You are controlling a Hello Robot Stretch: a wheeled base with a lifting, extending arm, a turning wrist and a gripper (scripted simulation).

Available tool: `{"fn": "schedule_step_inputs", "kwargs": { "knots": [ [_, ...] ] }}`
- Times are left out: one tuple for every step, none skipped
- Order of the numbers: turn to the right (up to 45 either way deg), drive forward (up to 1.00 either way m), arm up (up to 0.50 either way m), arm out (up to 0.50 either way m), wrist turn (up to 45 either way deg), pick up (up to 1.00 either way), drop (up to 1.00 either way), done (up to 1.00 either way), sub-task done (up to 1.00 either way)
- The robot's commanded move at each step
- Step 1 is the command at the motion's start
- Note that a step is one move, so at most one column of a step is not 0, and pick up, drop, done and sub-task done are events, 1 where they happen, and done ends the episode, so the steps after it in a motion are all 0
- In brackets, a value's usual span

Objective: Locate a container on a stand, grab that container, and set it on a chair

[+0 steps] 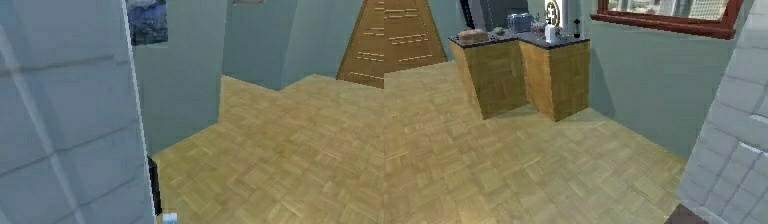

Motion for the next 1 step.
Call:
{"fn": "schedule_step_inputs", "kwargs": {
  "knots": [
    [45.0, 0.00, 0.00, 0.00, 0.0, 0.00, 0.00, 0.00, 0.00]
  ]
}}
